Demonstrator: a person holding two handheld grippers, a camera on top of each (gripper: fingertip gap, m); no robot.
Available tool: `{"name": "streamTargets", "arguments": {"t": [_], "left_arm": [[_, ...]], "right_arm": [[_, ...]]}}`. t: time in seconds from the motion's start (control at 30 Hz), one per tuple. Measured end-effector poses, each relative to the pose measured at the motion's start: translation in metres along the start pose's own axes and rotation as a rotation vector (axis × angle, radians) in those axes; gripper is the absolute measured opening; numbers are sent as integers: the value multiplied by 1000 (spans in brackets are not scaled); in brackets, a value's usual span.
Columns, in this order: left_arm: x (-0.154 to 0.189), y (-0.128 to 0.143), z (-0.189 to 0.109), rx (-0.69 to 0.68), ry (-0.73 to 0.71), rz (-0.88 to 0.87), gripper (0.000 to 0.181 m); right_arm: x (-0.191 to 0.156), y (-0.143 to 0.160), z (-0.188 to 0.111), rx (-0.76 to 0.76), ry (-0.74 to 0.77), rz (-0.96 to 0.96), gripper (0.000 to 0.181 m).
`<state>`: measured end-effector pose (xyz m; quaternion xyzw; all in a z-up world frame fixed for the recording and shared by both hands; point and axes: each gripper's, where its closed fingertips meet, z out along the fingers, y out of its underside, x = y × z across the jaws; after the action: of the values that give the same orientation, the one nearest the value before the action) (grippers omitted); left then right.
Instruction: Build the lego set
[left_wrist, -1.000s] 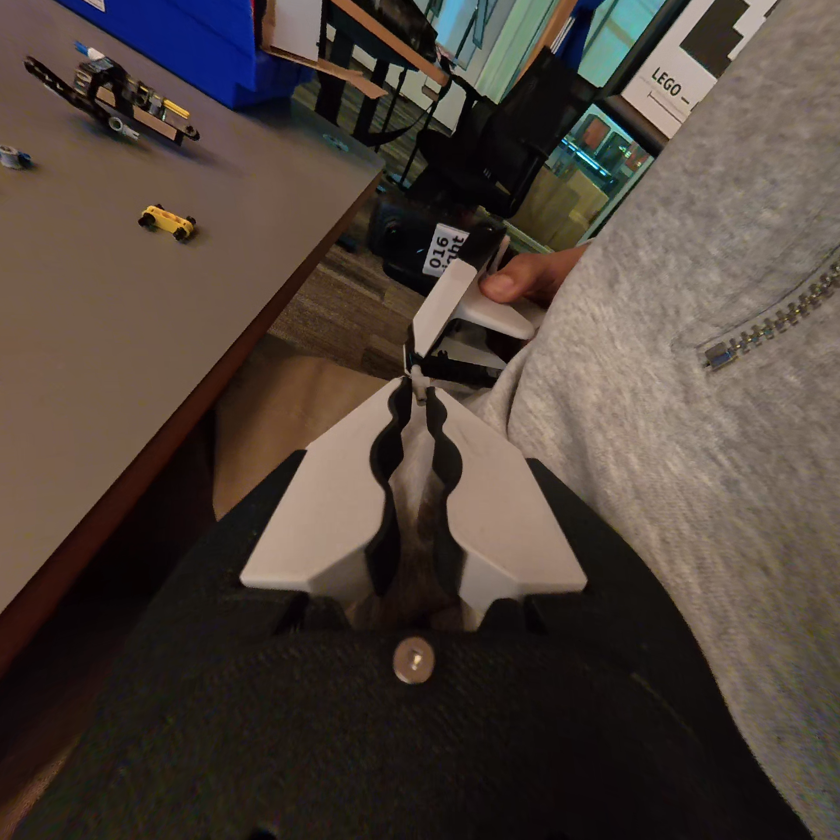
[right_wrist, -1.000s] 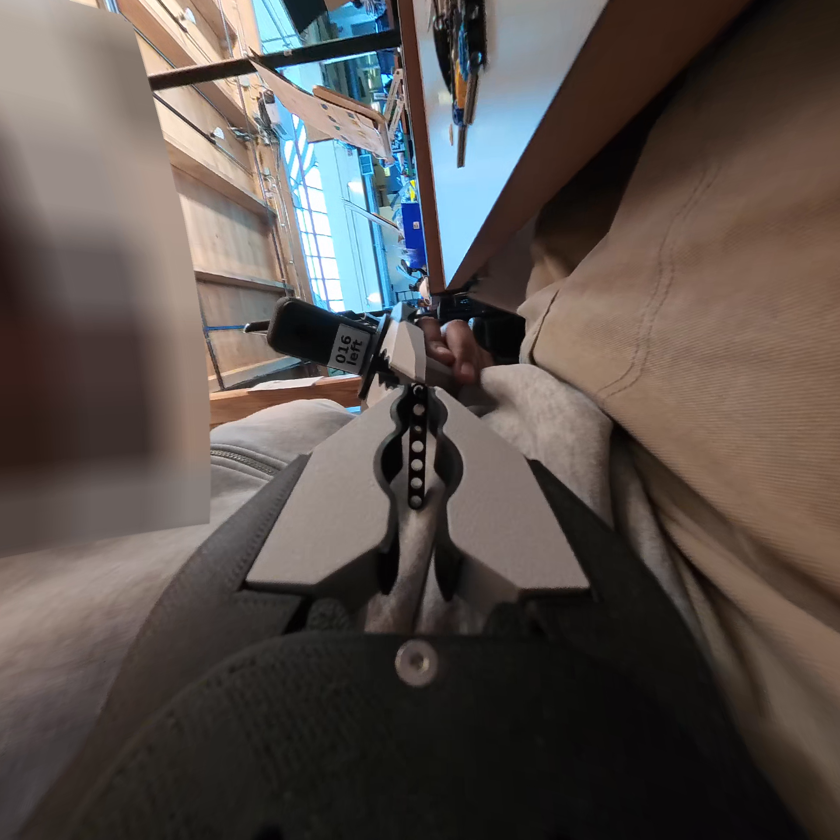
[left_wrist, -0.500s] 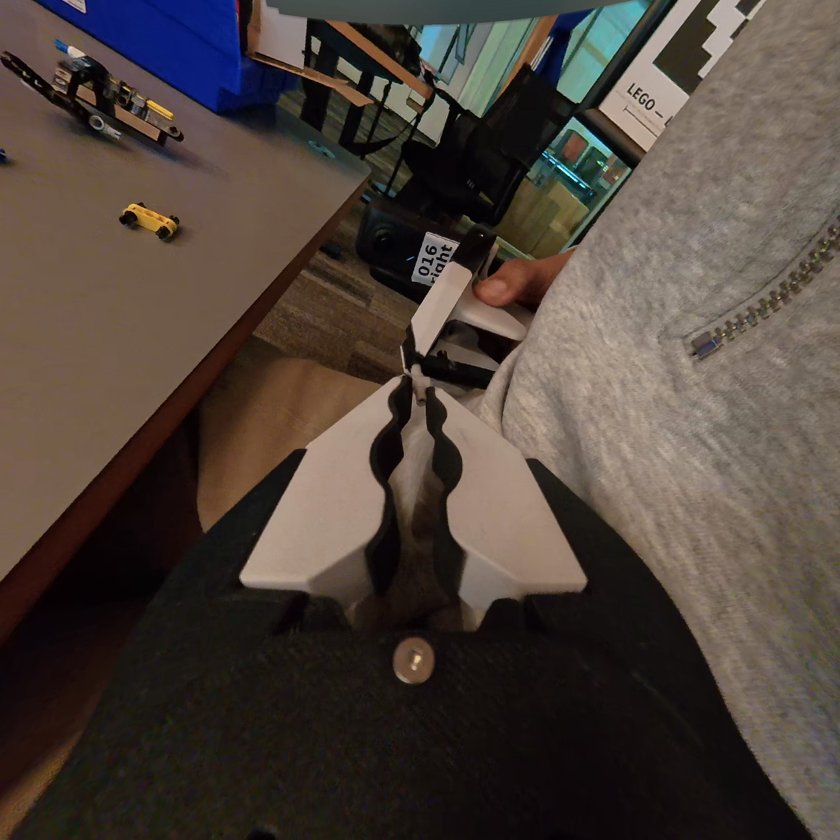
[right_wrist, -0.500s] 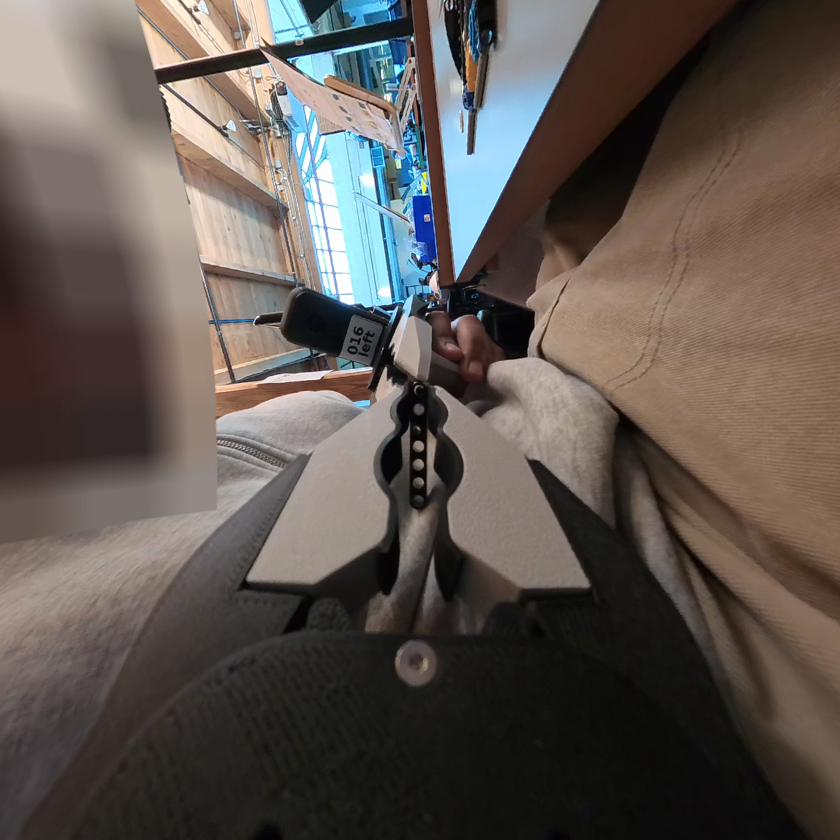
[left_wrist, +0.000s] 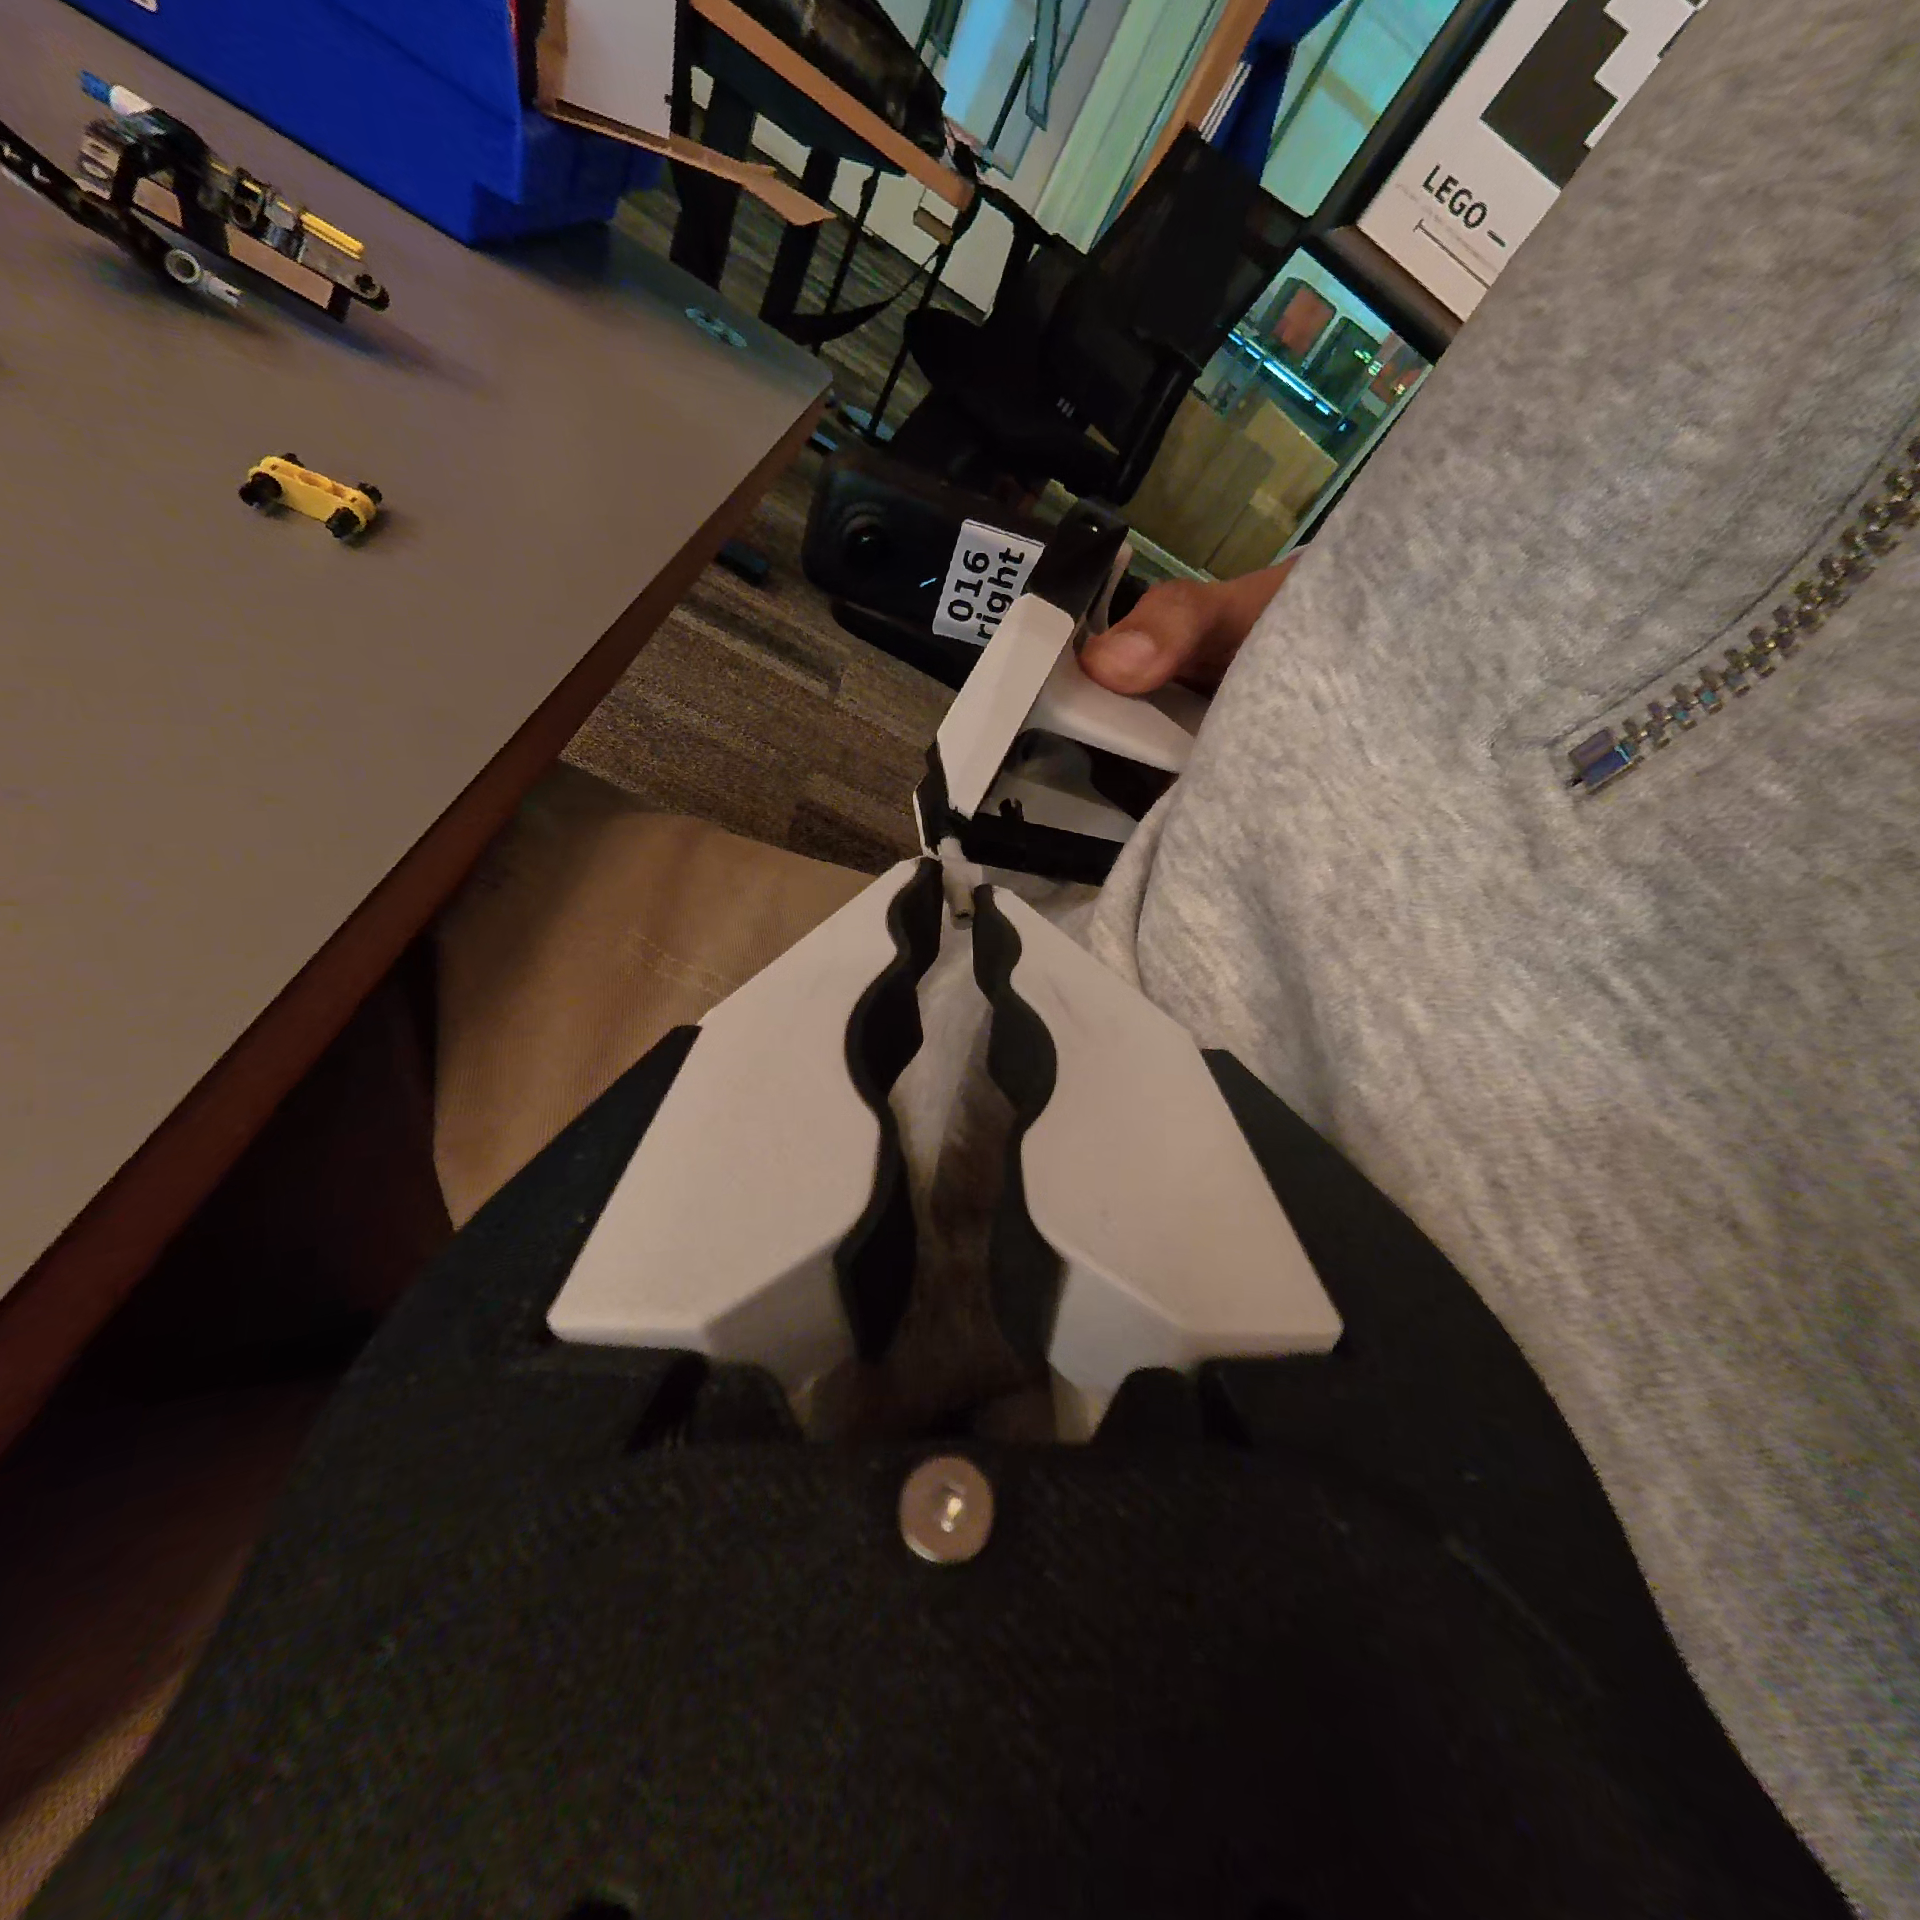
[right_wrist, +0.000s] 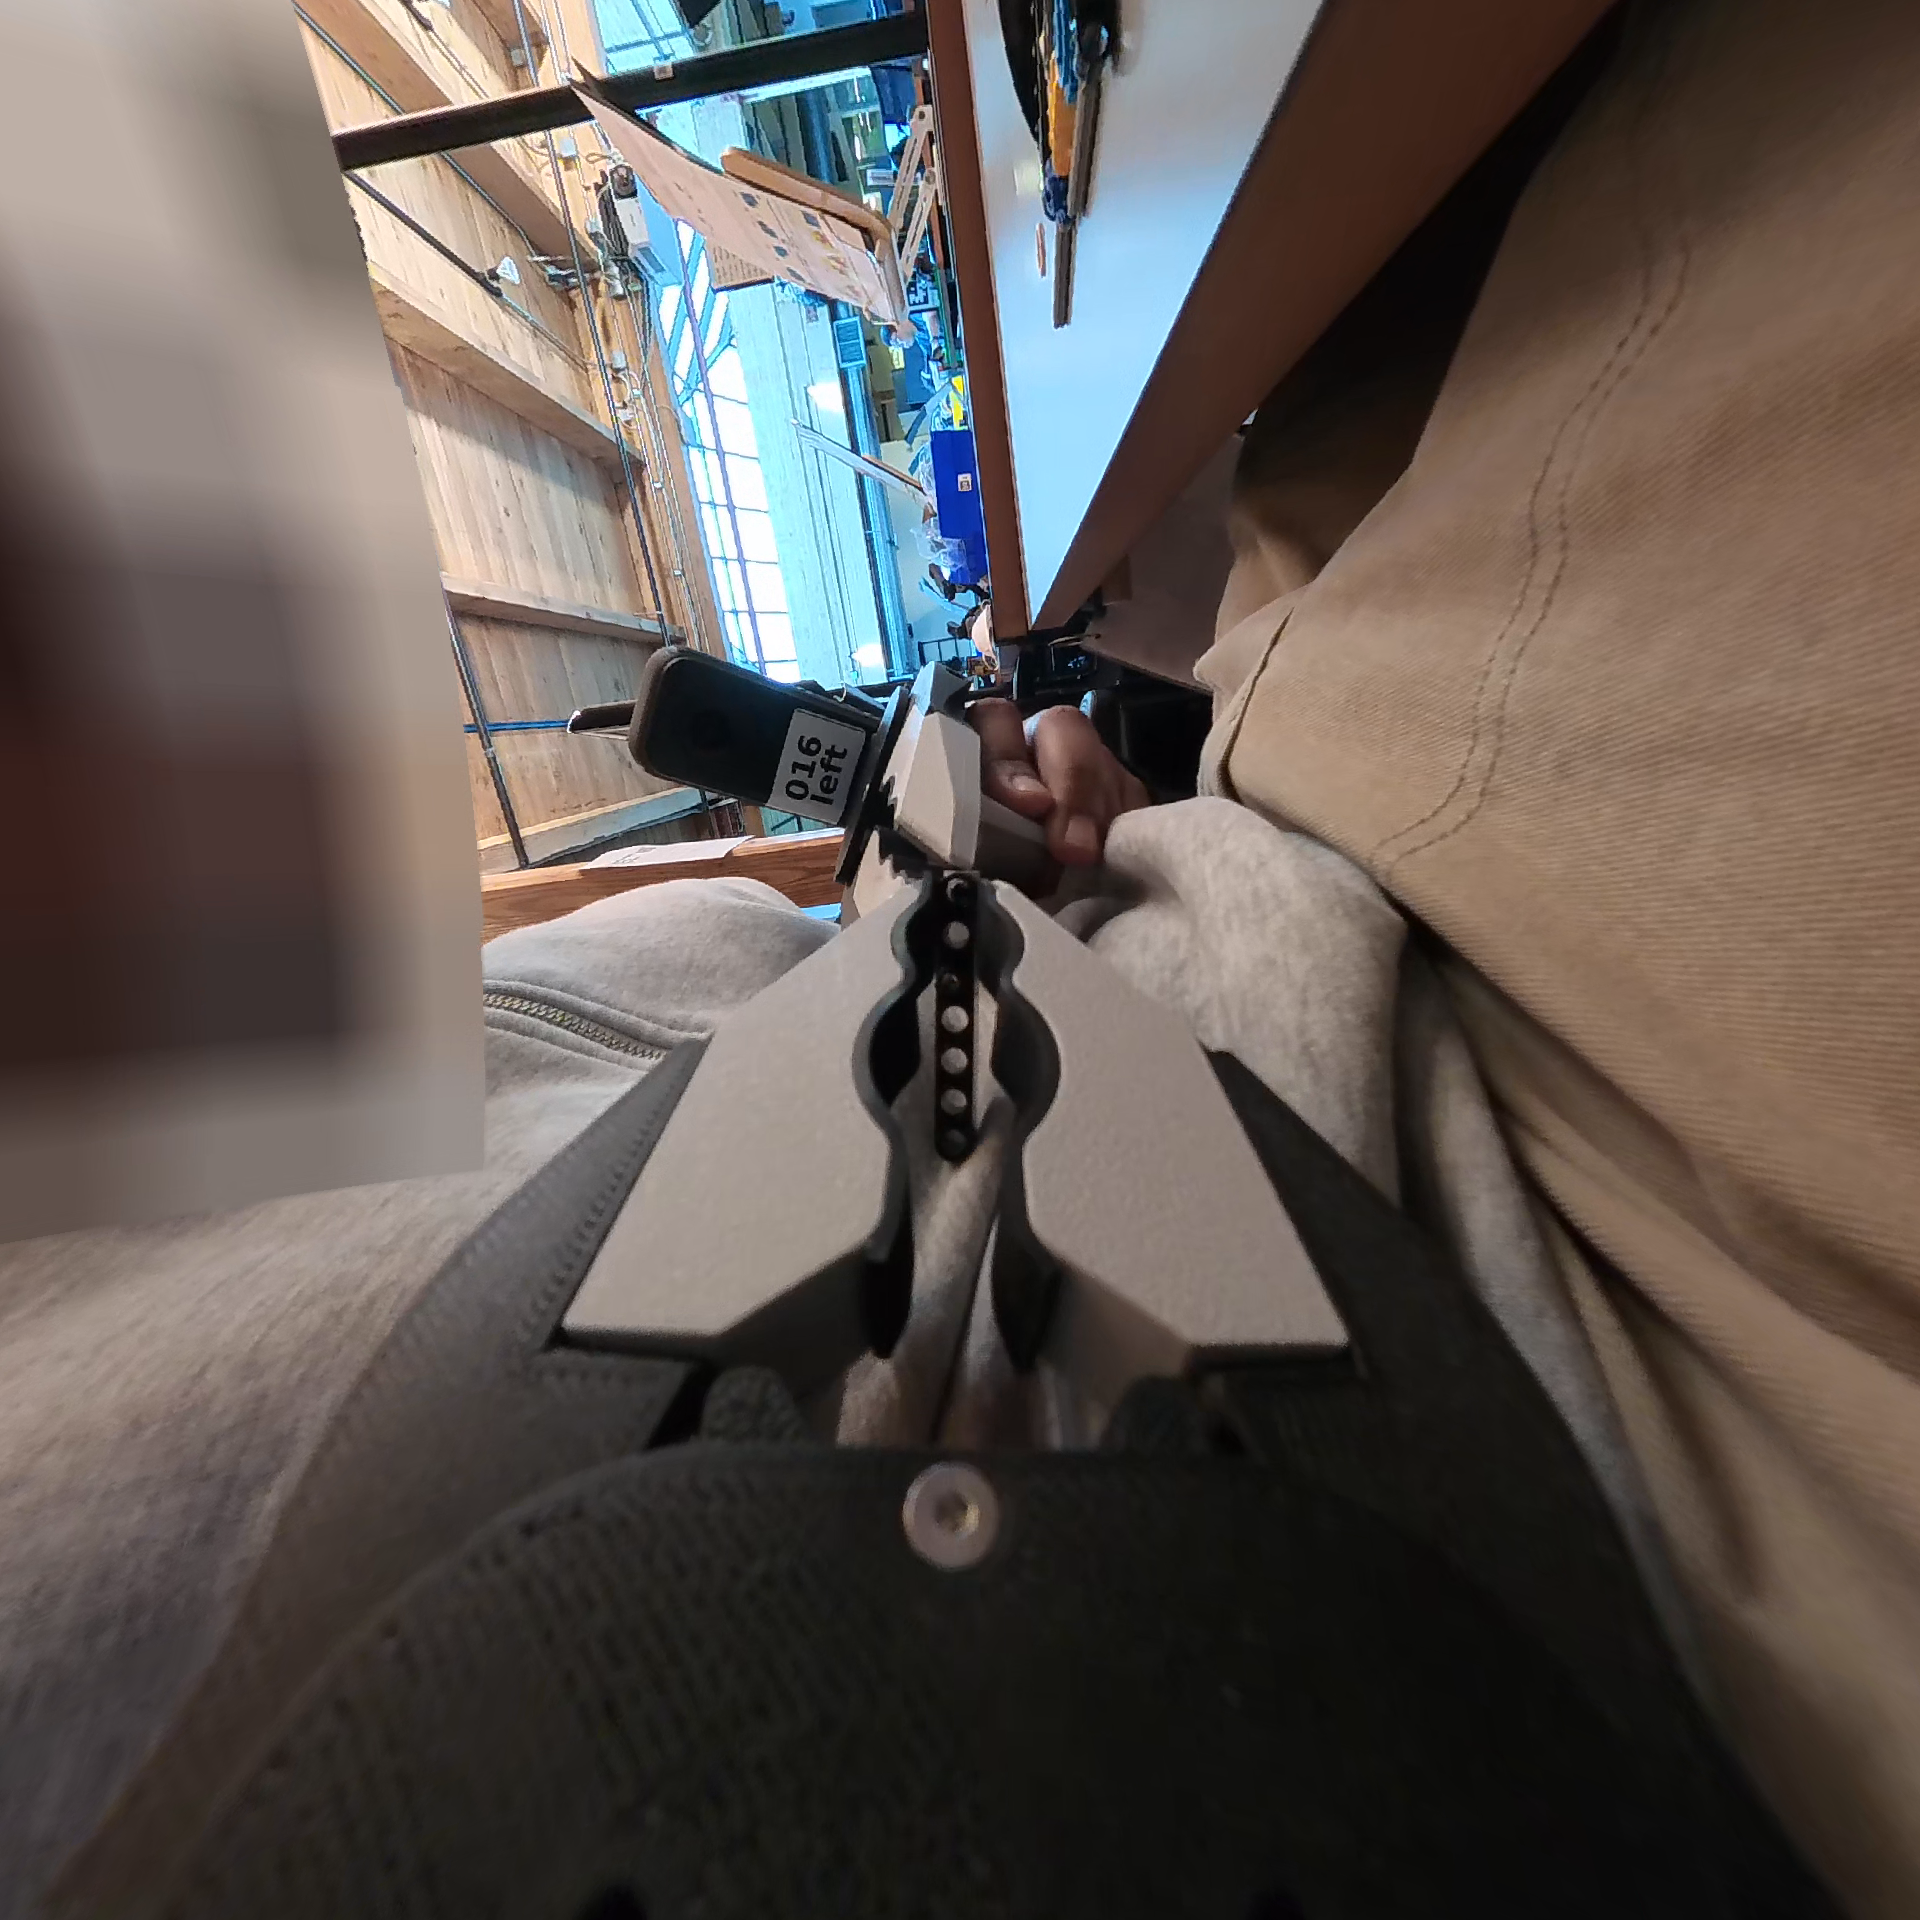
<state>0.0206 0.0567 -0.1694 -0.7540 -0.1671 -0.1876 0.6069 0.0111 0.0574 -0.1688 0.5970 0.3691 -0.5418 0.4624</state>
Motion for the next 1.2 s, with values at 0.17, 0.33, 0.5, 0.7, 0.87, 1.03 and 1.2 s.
{"name": "streamTargets", "arguments": {"t": [0.17,0.33,0.5,0.7,0.87,1.03,1.2], "left_arm": [[-1,0,0,5,-1,-5,5],[-2,0,0,9,0,-8,5],[-2,1,0,10,-1,0,5],[-1,0,0,14,3,6,5],[0,0,0,24,17,-1,5],[1,2,2,17,27,17,0],[0,-3,0,59,6,29,0]], "right_arm": [[0,1,0,0,-7,12,5],[1,2,1,4,-16,21,5],[1,2,1,2,-23,31,5],[3,3,1,-5,-18,37,6],[1,3,1,-6,-39,49,6],[-9,13,8,-76,-116,80,4],[-12,22,25,-158,-10,-101,5]]}}
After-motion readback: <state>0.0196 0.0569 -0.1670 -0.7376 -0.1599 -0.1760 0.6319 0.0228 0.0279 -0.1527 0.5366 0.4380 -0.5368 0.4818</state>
